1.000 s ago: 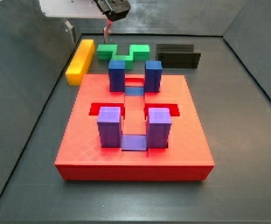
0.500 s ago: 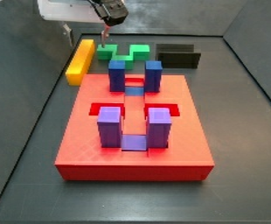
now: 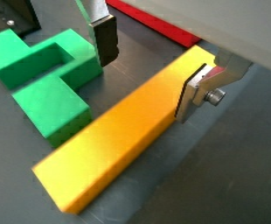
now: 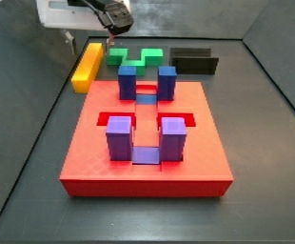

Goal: Pick up the yellow object. Move up. Move to above the board. Insert the yellow object.
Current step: Pick up the yellow object.

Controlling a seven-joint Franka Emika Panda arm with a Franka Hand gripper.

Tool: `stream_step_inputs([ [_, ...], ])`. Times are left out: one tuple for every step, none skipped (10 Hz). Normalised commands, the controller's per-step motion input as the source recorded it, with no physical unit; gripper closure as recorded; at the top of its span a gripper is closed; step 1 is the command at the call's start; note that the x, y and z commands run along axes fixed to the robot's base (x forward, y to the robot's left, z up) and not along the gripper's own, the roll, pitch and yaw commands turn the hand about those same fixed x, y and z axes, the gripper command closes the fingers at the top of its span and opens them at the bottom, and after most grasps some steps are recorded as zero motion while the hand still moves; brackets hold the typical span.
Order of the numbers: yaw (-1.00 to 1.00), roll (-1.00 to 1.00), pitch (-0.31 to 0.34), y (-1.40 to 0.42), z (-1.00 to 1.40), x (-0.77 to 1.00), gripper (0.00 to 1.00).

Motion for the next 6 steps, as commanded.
stream_step_inputs([
  [0.0,0.08,-0.103,0.0,-0.18,-0.12,0.0],
  [0.03,0.09,-0.093,0.01,-0.16,-0.01,0.0],
  [0.04,0.05,-0.076,0.0,-0.1,0.0,0.0],
  [0.05,0.06,-0.066,0.0,-0.15,0.0,0.0],
  [0.04,0.14,-0.083,0.0,-0.24,0.0,0.0],
  [0.04,0.14,-0.077,0.01,-0.27,0.0,0.0],
])
